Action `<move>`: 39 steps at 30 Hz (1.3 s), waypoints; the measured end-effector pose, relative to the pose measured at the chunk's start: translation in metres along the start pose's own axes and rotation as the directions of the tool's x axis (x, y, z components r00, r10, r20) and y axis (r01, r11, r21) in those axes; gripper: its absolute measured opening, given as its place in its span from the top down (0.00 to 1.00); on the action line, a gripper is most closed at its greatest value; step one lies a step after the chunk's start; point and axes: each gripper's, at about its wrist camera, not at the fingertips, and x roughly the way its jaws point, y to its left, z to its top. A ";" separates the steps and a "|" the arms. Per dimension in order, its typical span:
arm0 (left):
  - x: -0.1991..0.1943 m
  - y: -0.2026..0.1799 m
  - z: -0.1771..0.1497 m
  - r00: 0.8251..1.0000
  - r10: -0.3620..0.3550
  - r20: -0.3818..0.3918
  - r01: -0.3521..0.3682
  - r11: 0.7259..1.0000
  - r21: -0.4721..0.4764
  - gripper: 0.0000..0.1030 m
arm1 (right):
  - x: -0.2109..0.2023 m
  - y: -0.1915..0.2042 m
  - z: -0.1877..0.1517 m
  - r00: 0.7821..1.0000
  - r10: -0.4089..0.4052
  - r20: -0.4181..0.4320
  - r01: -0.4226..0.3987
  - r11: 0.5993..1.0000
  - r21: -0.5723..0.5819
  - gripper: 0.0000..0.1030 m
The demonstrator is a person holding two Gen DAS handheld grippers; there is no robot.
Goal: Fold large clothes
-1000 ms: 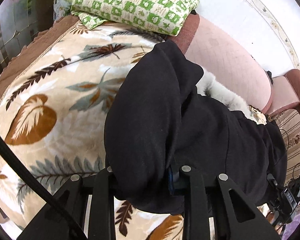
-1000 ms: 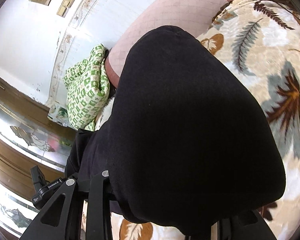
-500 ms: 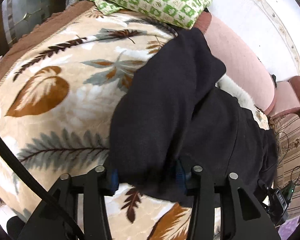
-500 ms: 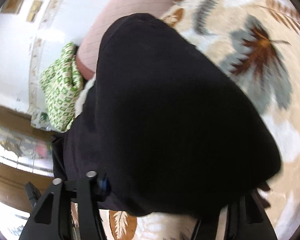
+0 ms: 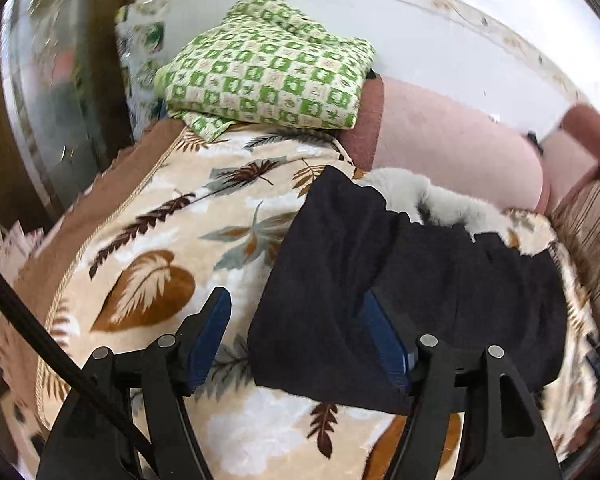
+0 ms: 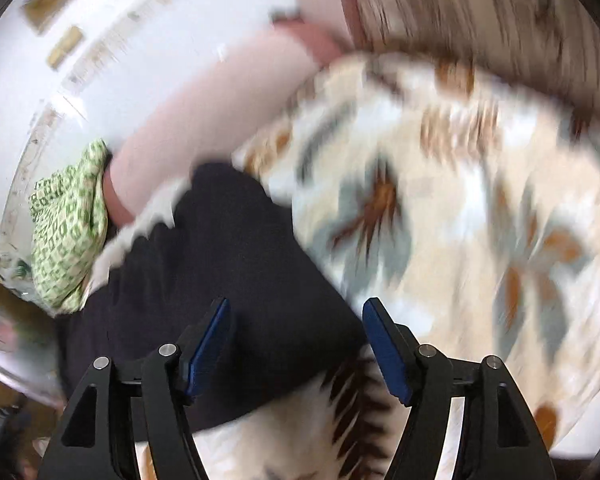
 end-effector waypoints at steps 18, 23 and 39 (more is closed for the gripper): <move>0.197 -0.001 0.058 0.965 0.114 -0.235 -0.143 0.984 -0.110 0.25 | 0.179 0.073 0.052 0.986 -0.001 -0.166 -0.046 0.960 -0.277 0.33; 0.228 0.014 0.050 0.965 0.065 -0.255 -0.116 0.975 -0.190 0.17 | 0.214 0.064 0.053 0.968 0.039 -0.249 -0.093 0.973 -0.210 0.22; 0.190 0.038 0.046 0.965 -0.130 -0.227 0.027 0.913 -0.408 0.07 | 0.182 0.079 0.065 0.991 0.008 -0.130 -0.038 0.974 -0.225 0.18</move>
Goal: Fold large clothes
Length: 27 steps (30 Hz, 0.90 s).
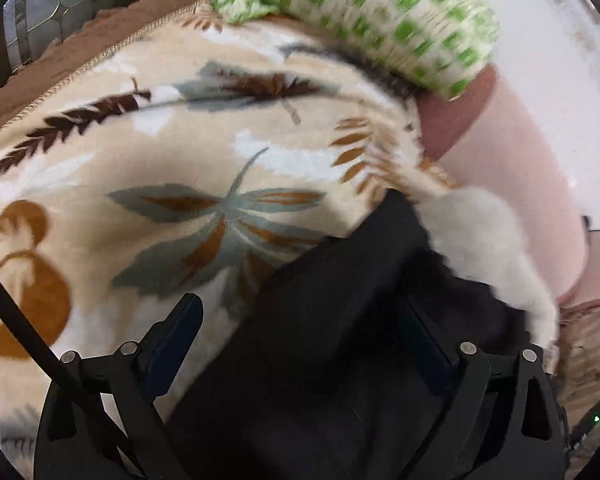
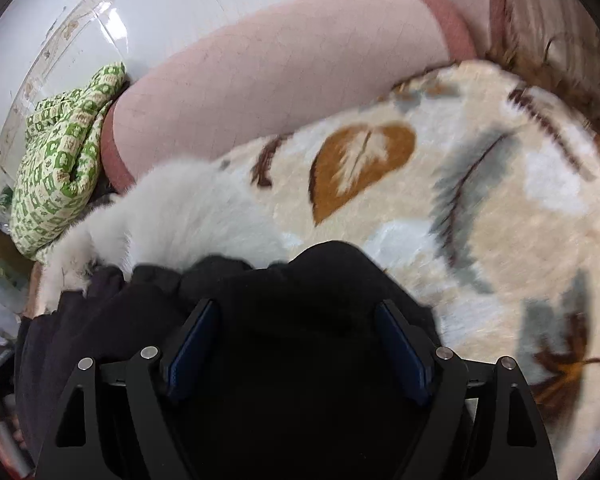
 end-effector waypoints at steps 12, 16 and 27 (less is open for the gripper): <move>0.001 -0.070 -0.029 0.984 0.150 0.094 -0.171 0.944 0.281 0.06 | -0.017 0.123 -0.058 0.992 0.130 -0.009 -0.124 0.920 -0.371 0.24; 0.021 -0.061 -0.027 0.981 0.157 0.110 -0.178 0.957 0.227 0.02 | 0.006 0.117 -0.059 0.993 0.116 -0.015 -0.114 0.931 -0.346 0.19; -0.097 -0.050 -0.071 0.895 0.204 0.396 -0.331 0.899 0.285 0.03 | -0.047 0.110 -0.064 0.994 0.088 0.069 -0.063 0.949 -0.309 0.17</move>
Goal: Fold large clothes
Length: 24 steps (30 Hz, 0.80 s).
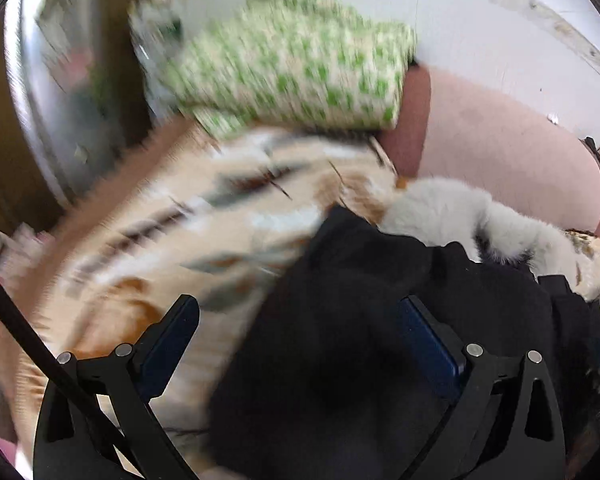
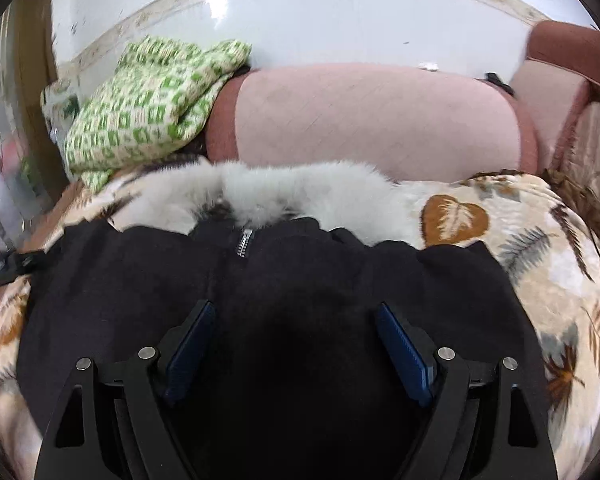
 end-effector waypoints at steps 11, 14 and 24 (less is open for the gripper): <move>-0.181 0.040 -0.069 0.923 -0.023 0.385 -0.008 0.997 0.079 0.01 | -0.116 0.001 -0.049 0.993 0.070 0.094 -0.087 0.979 0.184 0.17; -0.199 0.041 -0.088 0.929 -0.081 0.361 0.048 0.994 0.099 0.01 | -0.143 0.005 -0.080 0.995 0.023 0.097 -0.040 0.984 0.175 0.16; -0.202 0.002 -0.165 0.945 -0.297 0.136 0.272 0.946 0.177 0.01 | -0.177 0.007 -0.170 0.993 -0.122 -0.003 0.121 0.976 0.180 0.15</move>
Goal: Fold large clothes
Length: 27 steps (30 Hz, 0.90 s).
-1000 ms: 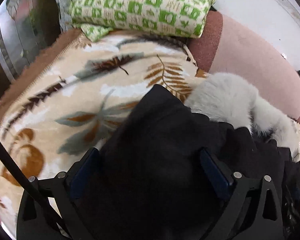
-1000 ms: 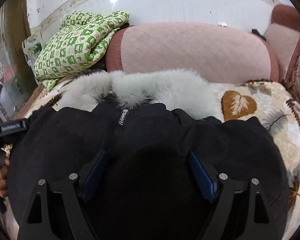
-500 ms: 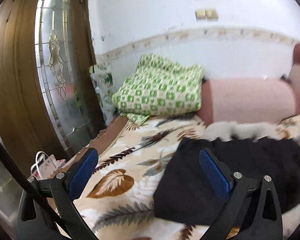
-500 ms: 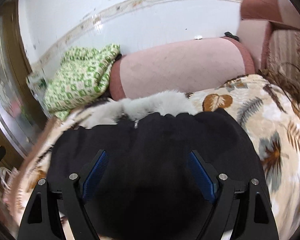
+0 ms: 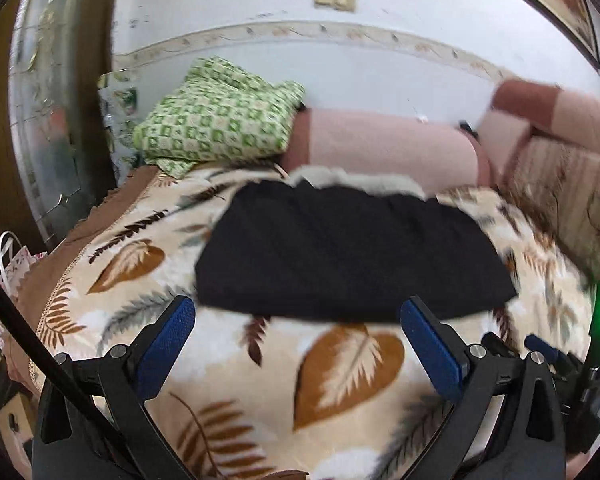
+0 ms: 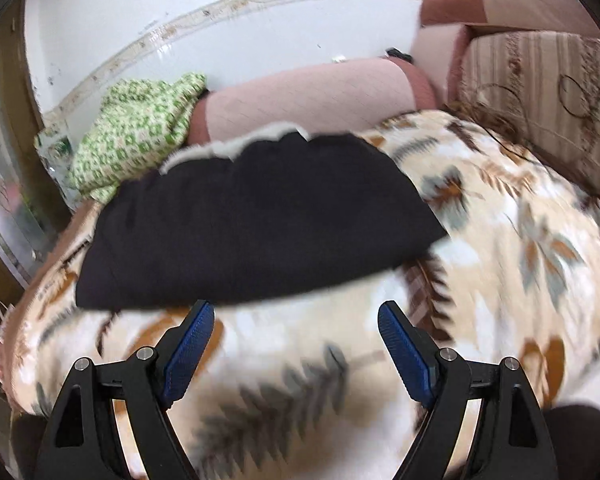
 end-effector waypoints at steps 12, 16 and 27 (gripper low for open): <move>0.005 -0.010 -0.025 0.998 -0.003 -0.059 0.004 1.000 0.015 0.01 | -0.007 -0.009 -0.014 0.994 -0.108 0.000 0.108 0.994 -0.022 0.15; 0.017 -0.008 -0.030 0.995 0.020 -0.100 -0.018 1.000 0.016 0.01 | -0.004 -0.005 -0.017 0.993 -0.117 -0.011 0.117 0.992 -0.045 0.15; 0.046 0.002 -0.040 0.979 0.033 -0.202 -0.038 0.999 -0.020 0.01 | 0.011 -0.006 -0.023 0.988 -0.148 -0.044 0.145 0.988 -0.061 0.15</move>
